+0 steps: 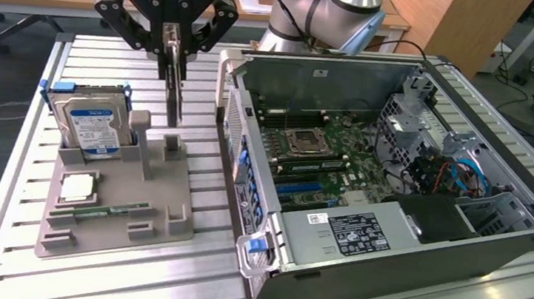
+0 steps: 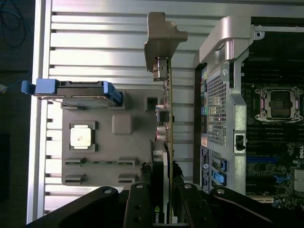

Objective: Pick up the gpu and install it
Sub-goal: 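Pick up the gpu and move the gpu toward the slot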

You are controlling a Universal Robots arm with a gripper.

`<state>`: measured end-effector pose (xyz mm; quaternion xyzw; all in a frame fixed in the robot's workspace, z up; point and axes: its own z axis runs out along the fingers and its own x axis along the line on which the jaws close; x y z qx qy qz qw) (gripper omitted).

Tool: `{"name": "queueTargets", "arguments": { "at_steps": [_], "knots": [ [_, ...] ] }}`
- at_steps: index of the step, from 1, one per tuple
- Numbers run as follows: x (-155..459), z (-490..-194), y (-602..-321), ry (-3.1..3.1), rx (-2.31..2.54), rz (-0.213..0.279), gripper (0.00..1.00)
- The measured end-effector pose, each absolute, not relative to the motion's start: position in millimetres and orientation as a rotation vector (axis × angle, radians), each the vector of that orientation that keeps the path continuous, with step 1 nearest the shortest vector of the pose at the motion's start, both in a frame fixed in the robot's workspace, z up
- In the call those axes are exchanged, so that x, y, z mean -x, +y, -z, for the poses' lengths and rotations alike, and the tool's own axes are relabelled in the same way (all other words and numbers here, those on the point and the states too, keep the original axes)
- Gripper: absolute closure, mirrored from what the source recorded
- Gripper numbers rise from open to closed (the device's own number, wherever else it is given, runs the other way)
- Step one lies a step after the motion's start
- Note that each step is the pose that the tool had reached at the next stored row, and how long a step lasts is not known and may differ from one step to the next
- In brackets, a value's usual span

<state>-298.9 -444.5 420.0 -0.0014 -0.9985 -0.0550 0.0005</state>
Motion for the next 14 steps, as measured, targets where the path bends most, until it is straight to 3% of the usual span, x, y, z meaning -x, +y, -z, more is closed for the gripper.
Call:
{"name": "queueTargets", "arguments": {
  "at_steps": [14],
  "knots": [
    [283, -420, -445, -3.136, 0.004, 0.173, 0.73]
  ]
}}
